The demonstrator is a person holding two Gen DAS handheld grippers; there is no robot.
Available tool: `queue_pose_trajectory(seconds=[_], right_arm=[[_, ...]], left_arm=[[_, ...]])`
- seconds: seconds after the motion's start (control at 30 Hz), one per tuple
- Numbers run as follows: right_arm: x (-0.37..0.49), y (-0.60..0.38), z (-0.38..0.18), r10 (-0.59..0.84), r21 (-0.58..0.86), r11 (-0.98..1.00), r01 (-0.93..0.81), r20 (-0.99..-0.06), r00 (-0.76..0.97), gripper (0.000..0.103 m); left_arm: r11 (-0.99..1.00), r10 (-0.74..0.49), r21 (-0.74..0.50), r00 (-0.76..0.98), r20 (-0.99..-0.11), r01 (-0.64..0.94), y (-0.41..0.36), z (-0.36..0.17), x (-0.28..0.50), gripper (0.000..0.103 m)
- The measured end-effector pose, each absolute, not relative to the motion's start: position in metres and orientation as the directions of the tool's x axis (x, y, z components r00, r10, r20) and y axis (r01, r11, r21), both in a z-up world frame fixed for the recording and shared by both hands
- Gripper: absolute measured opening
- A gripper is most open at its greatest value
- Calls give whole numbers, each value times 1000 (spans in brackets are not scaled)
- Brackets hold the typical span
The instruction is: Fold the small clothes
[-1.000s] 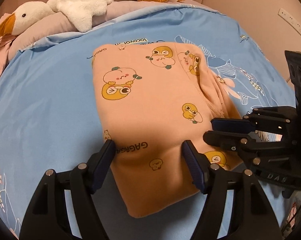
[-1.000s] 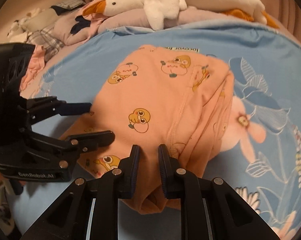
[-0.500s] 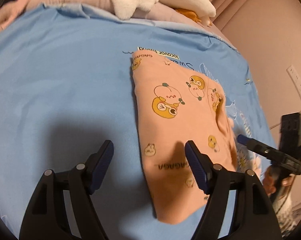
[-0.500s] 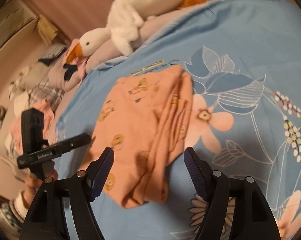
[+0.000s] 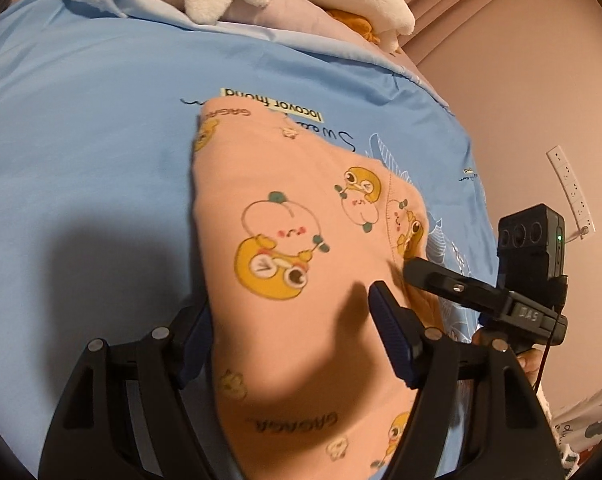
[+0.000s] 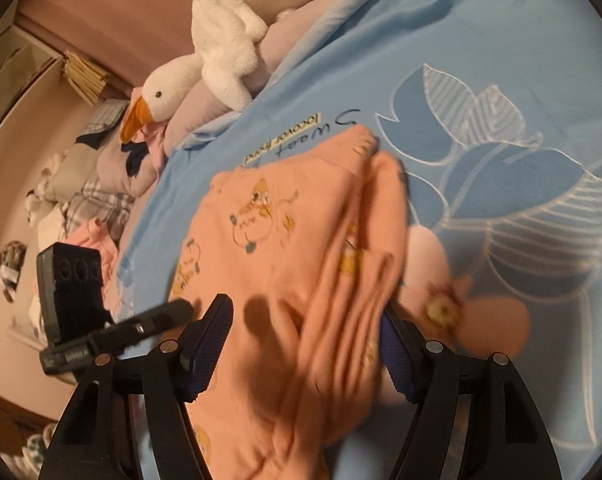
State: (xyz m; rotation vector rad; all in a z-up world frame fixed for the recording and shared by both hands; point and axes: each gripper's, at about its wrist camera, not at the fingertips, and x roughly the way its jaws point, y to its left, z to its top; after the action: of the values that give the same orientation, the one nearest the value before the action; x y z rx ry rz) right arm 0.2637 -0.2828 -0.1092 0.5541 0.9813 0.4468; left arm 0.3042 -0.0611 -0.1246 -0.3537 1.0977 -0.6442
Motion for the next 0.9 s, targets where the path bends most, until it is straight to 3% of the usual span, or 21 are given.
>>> queue_pose_trajectory(seconds=[0.07, 0.13, 0.23, 0.33, 0.5, 0.9], right_arm=[[267, -279, -111, 575, 613, 783, -105, -650, 497, 59], [266, -277, -113, 550, 591, 801, -102, -657, 516, 46], [264, -276, -112, 527, 568, 817, -101, -662, 533, 34], [260, -272, -107, 497, 536, 838, -107, -667, 555, 29], [254, -259, -91, 453, 477, 869, -130, -665, 594, 26], [205, -243, -39, 443, 408, 887, -219, -614, 653, 24]], left_arm=[[769, -638, -563, 307, -706, 304, -63, -125, 304, 68], [787, -615, -538, 317, -722, 301, -63, -125, 303, 56], [805, -590, -514, 323, -740, 296, -61, -125, 304, 45], [815, -577, -498, 332, -746, 296, -60, -123, 303, 38], [831, -550, -448, 372, -748, 330, -63, -108, 291, 21], [846, -523, -379, 445, -727, 376, -57, -61, 233, 21]])
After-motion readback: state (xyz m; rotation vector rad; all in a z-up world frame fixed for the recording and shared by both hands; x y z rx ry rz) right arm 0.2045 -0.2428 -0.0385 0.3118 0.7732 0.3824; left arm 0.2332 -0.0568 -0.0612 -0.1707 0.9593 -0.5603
